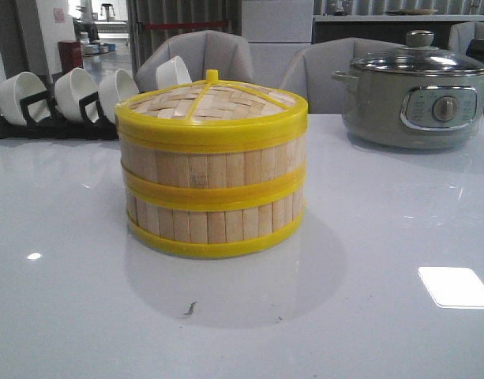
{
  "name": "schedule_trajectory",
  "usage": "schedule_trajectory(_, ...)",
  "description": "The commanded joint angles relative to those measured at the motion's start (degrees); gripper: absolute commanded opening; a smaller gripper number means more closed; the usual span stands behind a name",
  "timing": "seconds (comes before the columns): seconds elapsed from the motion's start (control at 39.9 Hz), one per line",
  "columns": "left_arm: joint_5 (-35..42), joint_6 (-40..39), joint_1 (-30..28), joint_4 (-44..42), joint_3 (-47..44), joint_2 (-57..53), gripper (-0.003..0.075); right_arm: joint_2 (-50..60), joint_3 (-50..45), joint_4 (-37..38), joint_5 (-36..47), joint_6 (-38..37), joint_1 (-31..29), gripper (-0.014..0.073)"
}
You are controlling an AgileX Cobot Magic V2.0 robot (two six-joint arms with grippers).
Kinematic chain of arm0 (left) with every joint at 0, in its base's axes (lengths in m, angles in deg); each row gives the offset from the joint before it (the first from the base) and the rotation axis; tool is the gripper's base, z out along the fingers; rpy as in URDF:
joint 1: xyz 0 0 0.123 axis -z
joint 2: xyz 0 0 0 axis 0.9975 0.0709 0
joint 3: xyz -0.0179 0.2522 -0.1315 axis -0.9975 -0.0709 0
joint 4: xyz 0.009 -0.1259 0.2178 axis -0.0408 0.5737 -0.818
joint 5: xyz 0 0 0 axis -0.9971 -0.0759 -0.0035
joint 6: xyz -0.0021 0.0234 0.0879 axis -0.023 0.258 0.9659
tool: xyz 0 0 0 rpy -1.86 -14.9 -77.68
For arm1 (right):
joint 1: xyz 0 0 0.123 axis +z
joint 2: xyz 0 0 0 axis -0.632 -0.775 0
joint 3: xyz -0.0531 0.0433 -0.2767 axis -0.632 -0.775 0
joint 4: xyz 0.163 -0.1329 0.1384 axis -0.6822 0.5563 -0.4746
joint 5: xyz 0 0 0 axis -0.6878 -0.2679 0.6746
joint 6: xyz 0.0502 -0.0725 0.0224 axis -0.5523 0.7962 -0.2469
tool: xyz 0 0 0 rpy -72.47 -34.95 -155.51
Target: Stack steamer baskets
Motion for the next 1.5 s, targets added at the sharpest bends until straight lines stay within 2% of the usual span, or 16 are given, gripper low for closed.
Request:
schedule_trajectory(0.0, 6.7, -0.5, 0.5, -2.4, 1.6, -2.5, 0.0085, -0.6, 1.7, 0.3, 5.3, 0.4, -0.3, 0.0046)
schedule_trajectory(0.18, 15.9, -0.5, 0.5, 0.0, -3.7, -10.2, 0.0085, -0.6, 1.7, 0.3, 5.3, 0.4, -0.3, 0.0046)
schedule_trajectory(0.35, 27.9, -0.5, 0.5, 6.1, -15.6, -18.5, 0.0085, -0.6, 1.7, 0.3, 5.3, 0.4, -0.3, 0.0046)
schedule_trajectory(0.53, 35.4, -0.5, 0.4, 7.9, -25.9, -25.0, 0.0085, -0.6, 1.7, 0.3, 5.3, 0.4, -0.3, 0.0046)
schedule_trajectory(0.78, 32.5, -0.5, -1.6, 7.9, -28.0, -30.5, 0.0085, -0.6, 1.7, 0.3, 5.3, 0.4, -0.3, 0.0046)
schedule_trajectory(1.48, 32.6, 0.0, -1.7, 1.0, -28.0, -30.5, 0.0085, -0.6, 1.7, 0.3, 5.3, 0.4, -0.3, 0.0046)
